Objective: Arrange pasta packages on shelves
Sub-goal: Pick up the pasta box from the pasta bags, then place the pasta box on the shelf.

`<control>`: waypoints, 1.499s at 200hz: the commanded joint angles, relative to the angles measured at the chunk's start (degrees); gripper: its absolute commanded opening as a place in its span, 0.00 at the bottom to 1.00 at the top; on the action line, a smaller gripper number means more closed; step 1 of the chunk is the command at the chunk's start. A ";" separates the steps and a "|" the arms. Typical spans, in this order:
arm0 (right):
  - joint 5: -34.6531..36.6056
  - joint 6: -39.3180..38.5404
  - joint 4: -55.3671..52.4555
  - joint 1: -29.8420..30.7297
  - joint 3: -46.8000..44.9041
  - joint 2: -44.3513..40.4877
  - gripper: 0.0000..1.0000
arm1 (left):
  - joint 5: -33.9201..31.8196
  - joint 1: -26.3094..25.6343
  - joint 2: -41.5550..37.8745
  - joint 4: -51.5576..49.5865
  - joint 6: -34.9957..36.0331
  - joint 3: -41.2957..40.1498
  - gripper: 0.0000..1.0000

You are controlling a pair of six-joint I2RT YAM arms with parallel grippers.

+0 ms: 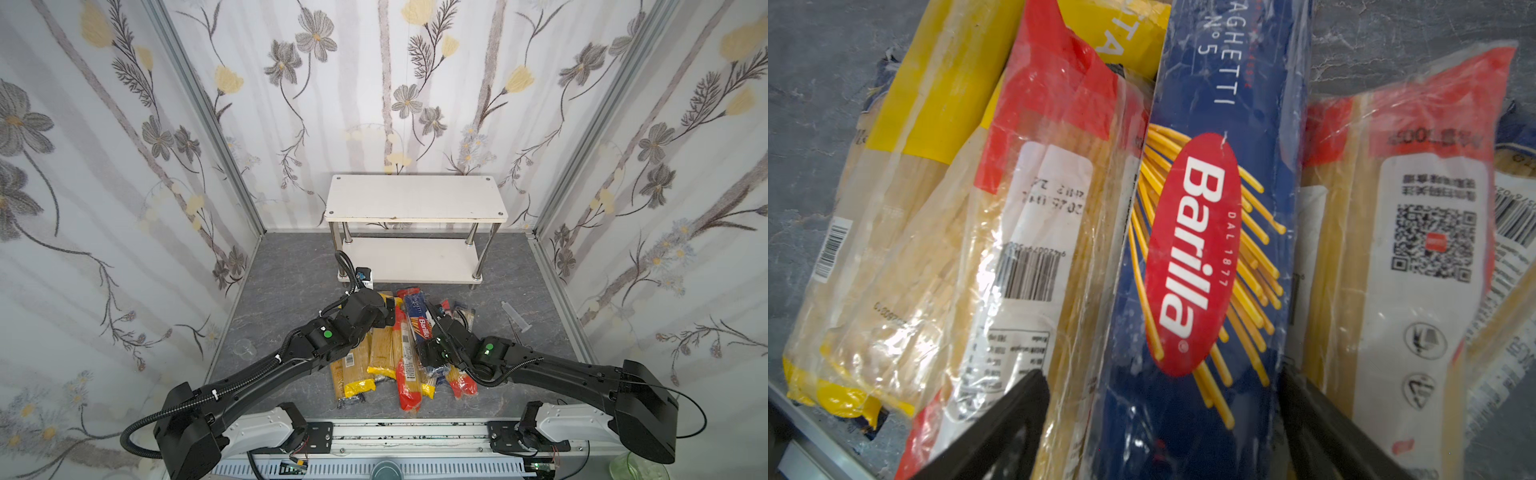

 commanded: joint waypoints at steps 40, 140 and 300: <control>1.61 0.92 -2.12 0.00 2.72 7.41 0.80 | 0.20 0.16 -1.50 -1.33 2.48 2.84 0.99; -0.19 2.23 -8.49 -0.08 8.12 -0.50 0.35 | 1.53 3.16 -6.73 -3.78 3.55 2.12 1.00; 9.25 -12.27 -22.48 -11.94 50.07 -7.76 0.35 | 9.53 7.17 -2.78 -4.33 7.06 9.80 1.00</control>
